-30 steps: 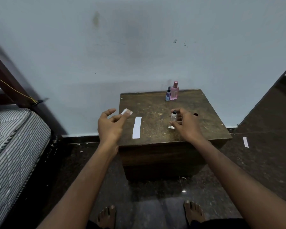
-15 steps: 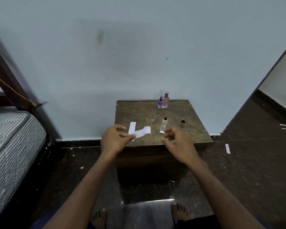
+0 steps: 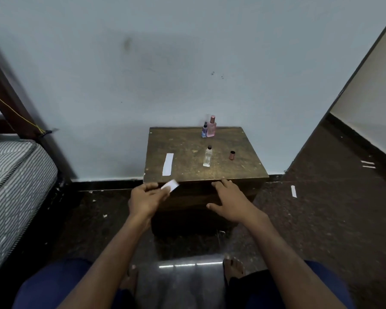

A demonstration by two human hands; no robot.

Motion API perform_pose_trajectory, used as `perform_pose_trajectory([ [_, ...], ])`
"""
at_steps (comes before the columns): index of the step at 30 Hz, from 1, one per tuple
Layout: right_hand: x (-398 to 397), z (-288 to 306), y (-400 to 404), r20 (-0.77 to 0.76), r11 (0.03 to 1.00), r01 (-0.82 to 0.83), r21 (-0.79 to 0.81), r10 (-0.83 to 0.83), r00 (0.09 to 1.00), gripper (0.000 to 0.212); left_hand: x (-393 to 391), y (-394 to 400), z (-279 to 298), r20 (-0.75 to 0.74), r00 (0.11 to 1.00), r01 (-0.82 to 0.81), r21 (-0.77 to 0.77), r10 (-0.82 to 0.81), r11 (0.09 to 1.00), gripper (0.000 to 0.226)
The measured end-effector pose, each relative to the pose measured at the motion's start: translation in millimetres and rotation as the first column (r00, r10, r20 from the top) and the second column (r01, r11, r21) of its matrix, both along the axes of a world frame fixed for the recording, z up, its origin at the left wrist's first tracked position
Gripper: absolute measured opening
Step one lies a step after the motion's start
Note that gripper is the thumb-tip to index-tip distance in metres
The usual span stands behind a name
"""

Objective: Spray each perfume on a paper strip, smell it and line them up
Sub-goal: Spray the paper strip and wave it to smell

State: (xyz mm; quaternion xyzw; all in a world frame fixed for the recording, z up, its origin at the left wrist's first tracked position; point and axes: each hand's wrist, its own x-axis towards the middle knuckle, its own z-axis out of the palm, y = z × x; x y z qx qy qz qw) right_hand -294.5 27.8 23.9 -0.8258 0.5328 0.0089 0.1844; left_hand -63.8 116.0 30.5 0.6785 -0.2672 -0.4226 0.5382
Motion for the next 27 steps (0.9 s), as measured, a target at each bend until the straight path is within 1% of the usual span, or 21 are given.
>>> perform_pose_trajectory([
  [1, -0.2, -3.2, -4.3, -0.062, 0.999, -0.016, 0.039, 0.018, 0.998, 0.085, -2.6, -7.1, 1.7, -0.084, 0.996, 0.037, -0.066, -0.043, 0.997, 0.033],
  [2, -1.0, -5.6, -8.3, -0.102, 0.998, -0.036, 0.047, 0.041, 0.994, 0.088, -5.2, -13.3, 9.7, -0.107, 0.986, 0.106, -0.159, -0.124, 0.982, 0.036],
  [4, -3.4, -8.0, -17.3, -0.103, 0.997, -0.082, -0.012, 0.080, 0.991, 0.089, -10.9, -23.0, 29.7, -0.145, 0.938, 0.250, -0.344, -0.314, 0.905, 0.041],
  [5, -5.0, -7.0, -21.1, -0.074, 0.994, -0.093, -0.050, 0.089, 0.993, 0.088, -10.6, -26.2, 35.5, -0.156, 0.914, 0.292, -0.388, -0.374, 0.874, 0.042],
  [6, -6.3, -6.1, -25.5, -0.048, 0.992, -0.096, -0.077, 0.093, 0.995, 0.088, -7.3, -29.3, 35.0, -0.147, 0.916, 0.298, -0.376, -0.374, 0.877, 0.041],
  [7, -7.9, -6.0, -29.7, -0.043, 0.991, -0.099, -0.090, 0.095, 0.995, 0.089, -3.6, -31.5, 29.2, -0.117, 0.939, 0.272, -0.327, -0.325, 0.905, 0.041],
  [8, -8.4, -7.7, -34.7, -0.065, 0.990, -0.106, -0.088, 0.100, 0.993, 0.092, 0.8, -33.9, 21.3, -0.084, 0.966, 0.220, -0.234, -0.246, 0.947, 0.041],
  [10, -8.3, -15.5, -43.4, -0.160, 0.991, -0.123, -0.045, 0.114, 0.980, 0.099, 4.9, -37.5, 6.4, -0.093, 0.993, 0.062, -0.082, -0.069, 0.995, 0.041],
  [11, -7.6, -21.4, -46.3, -0.209, 0.992, -0.129, -0.009, 0.125, 0.970, 0.103, 4.1, -38.4, 2.4, -0.137, 0.990, 0.027, -0.077, -0.037, 0.997, 0.042],
  [12, -6.8, -27.0, -47.9, -0.246, 0.991, -0.132, 0.030, 0.135, 0.960, 0.107, 2.2, -39.9, 1.1, -0.182, 0.981, 0.050, -0.119, -0.071, 0.992, 0.043],
  [13, -5.5, -31.5, -48.7, -0.271, 0.989, -0.132, 0.066, 0.145, 0.952, 0.111, -0.2, -41.5, 3.1, -0.205, 0.967, 0.117, -0.182, -0.153, 0.976, 0.045],
  [15, -3.3, -36.8, -48.9, -0.285, 0.987, -0.120, 0.103, 0.145, 0.947, 0.115, -5.9, -39.3, 16.1, -0.244, 0.915, 0.231, -0.337, -0.322, 0.913, 0.045],
  [16, -2.7, -37.5, -49.3, -0.278, 0.988, -0.113, 0.108, 0.140, 0.950, 0.114, -5.6, -38.0, 22.1, -0.260, 0.891, 0.252, -0.396, -0.371, 0.883, 0.044],
  [18, -2.4, -37.6, -50.7, -0.253, 0.987, -0.105, 0.118, 0.133, 0.958, 0.112, 0.1, -37.9, 25.4, -0.257, 0.907, 0.214, -0.400, -0.334, 0.891, 0.042],
  [19, -2.4, -37.9, -51.7, -0.242, 0.987, -0.103, 0.123, 0.131, 0.961, 0.111, 2.3, -38.6, 22.1, -0.192, 0.945, 0.191, -0.335, -0.265, 0.923, 0.040],
  [20, -2.2, -38.5, -52.1, -0.234, 0.986, -0.100, 0.131, 0.129, 0.964, 0.111, 3.3, -39.2, 15.6, -0.061, 0.979, 0.177, -0.227, -0.195, 0.958, 0.037],
  [21, -1.4, -39.0, -51.9, -0.227, 0.986, -0.096, 0.140, 0.126, 0.966, 0.112, 2.5, -39.0, 8.5, 0.068, 0.986, 0.160, -0.117, -0.153, 0.980, 0.034],
  [22, -0.2, -39.9, -51.1, -0.225, 0.985, -0.091, 0.146, 0.123, 0.967, 0.112, -0.8, -37.9, 3.5, 0.133, 0.982, 0.138, -0.047, -0.131, 0.989, 0.034],
  [24, 1.7, -41.1, -48.9, -0.228, 0.986, -0.083, 0.141, 0.114, 0.967, 0.113, -9.8, -36.1, 3.0, 0.052, 0.987, 0.158, -0.091, -0.154, 0.983, 0.038],
  [25, 2.1, -41.4, -48.0, -0.229, 0.987, -0.080, 0.137, 0.110, 0.967, 0.113, -13.8, -35.6, 5.8, 0.014, 0.979, 0.202, -0.169, -0.203, 0.965, 0.041],
  [27, 1.7, -41.7, -48.2, -0.227, 0.988, -0.076, 0.132, 0.105, 0.968, 0.112, -17.1, -34.8, 19.5, -0.074, 0.937, 0.295, -0.356, -0.342, 0.887, 0.049],
])
